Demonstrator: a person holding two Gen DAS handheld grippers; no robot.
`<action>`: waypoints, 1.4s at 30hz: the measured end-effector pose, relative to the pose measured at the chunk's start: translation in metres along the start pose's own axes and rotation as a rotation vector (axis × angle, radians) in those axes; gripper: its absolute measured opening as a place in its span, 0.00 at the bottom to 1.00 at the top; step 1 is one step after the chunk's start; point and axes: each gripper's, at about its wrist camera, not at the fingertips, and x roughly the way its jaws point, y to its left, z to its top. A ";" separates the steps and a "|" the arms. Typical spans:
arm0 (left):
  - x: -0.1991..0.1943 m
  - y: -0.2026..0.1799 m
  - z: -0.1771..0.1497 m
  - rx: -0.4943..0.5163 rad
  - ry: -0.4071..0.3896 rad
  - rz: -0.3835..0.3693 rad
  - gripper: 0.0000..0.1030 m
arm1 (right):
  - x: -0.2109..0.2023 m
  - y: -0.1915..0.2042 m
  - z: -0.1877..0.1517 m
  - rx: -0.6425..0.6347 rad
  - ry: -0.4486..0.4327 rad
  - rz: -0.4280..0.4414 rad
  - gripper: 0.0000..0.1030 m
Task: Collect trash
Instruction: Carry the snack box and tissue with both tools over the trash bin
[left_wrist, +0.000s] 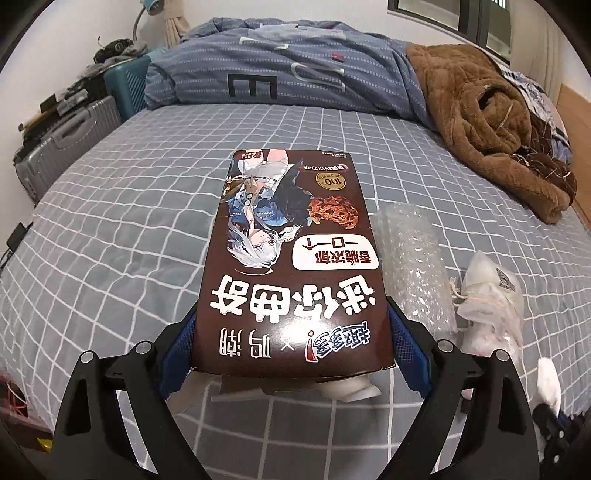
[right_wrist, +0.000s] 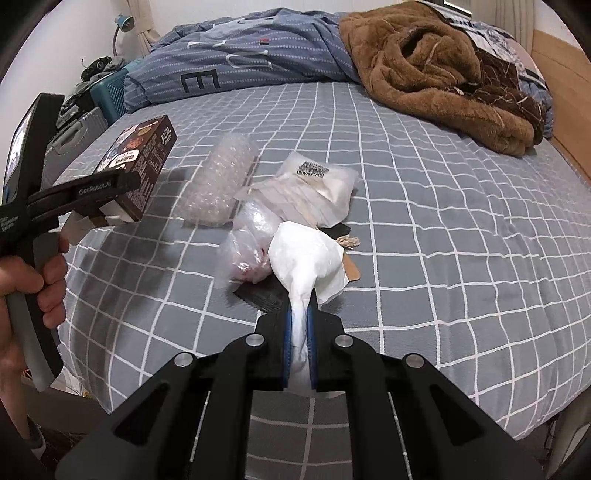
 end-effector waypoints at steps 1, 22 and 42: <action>-0.002 0.001 -0.001 0.000 -0.001 -0.001 0.86 | -0.002 0.001 0.000 0.000 -0.003 0.000 0.06; -0.065 0.023 -0.056 -0.022 0.004 -0.061 0.86 | -0.040 0.007 -0.013 0.008 -0.071 -0.001 0.06; -0.118 0.034 -0.103 -0.022 -0.015 -0.075 0.86 | -0.076 0.019 -0.031 -0.011 -0.121 -0.002 0.06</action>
